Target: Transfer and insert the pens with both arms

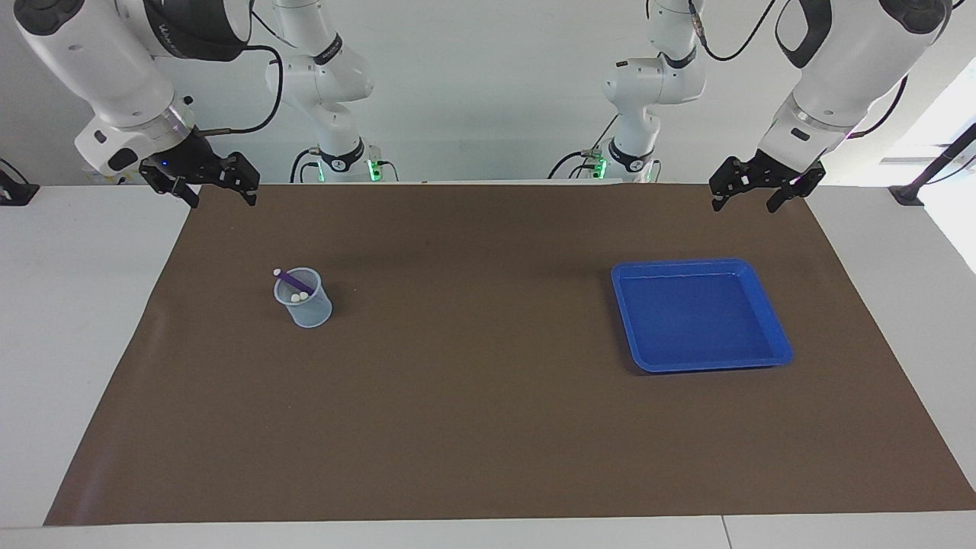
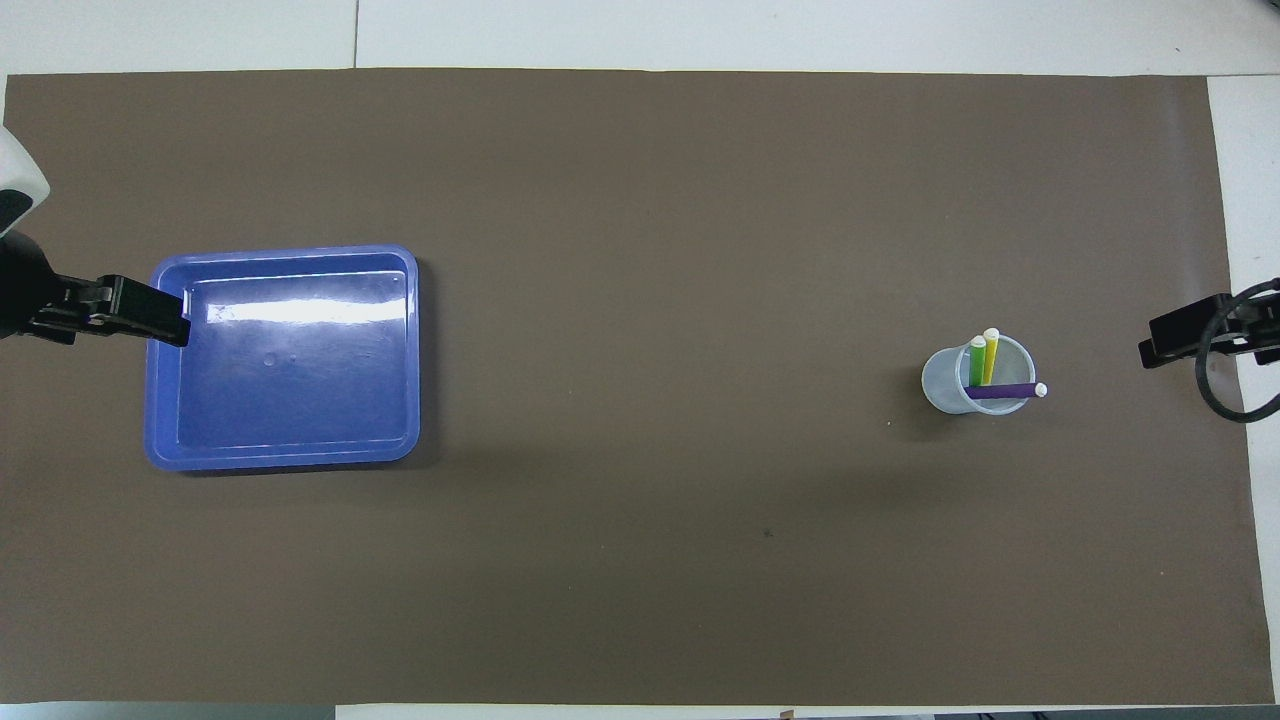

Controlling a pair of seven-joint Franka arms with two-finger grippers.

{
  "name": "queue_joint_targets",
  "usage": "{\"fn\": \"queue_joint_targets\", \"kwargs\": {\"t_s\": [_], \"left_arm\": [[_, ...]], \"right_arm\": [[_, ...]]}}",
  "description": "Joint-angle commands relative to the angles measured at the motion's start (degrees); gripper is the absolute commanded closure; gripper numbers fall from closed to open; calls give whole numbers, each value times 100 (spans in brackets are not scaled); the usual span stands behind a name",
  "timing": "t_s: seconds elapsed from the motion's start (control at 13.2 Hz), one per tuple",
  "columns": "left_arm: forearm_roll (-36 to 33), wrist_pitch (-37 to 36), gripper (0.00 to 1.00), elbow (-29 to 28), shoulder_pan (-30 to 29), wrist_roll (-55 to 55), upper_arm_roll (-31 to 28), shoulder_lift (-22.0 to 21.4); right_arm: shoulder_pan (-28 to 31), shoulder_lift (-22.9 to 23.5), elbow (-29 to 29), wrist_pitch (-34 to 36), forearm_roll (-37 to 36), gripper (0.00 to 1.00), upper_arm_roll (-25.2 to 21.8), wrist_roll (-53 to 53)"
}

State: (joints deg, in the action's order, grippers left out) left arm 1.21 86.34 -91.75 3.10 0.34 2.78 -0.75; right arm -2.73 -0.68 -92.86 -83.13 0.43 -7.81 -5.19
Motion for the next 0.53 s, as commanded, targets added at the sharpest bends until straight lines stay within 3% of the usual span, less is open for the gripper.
{"fn": "queue_joint_targets", "kwargs": {"t_s": [0.0, 0.45], "left_arm": [[-95, 14, 0, 52, 15, -78, -6, 5], [-95, 14, 0, 61, 6, -70, -6, 5]], "right_arm": [[9, 42, -4, -28, 98, 0, -36, 79], [150, 68, 49, 16, 124, 0, 25, 71]]}}
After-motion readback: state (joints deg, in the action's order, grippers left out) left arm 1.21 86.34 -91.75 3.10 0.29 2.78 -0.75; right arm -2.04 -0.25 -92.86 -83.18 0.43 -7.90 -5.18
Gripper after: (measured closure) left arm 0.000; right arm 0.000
